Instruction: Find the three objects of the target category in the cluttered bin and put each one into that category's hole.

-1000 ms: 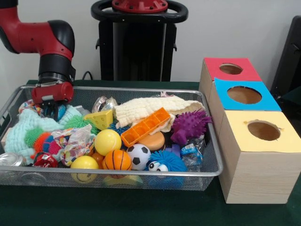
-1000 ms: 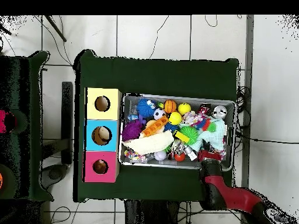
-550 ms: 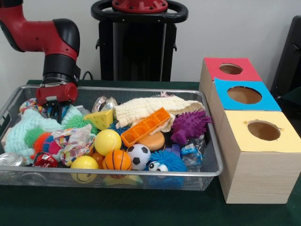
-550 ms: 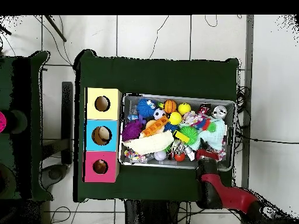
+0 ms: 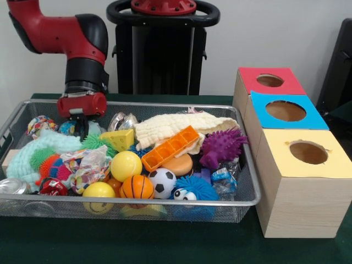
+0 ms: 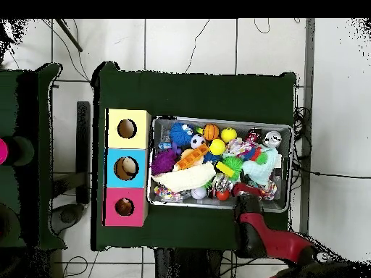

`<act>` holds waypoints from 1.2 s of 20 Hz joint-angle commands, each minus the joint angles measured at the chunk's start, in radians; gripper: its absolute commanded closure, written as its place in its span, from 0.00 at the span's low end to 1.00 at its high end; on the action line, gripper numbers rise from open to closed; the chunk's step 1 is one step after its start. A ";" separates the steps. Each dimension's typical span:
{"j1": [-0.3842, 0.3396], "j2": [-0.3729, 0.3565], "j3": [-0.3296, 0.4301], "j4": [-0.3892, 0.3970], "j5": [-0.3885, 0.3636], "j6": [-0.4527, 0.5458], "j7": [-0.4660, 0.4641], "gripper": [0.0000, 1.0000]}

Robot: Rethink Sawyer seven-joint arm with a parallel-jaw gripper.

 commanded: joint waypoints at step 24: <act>0.240 -0.661 0.003 0.274 0.259 0.459 0.183 1.00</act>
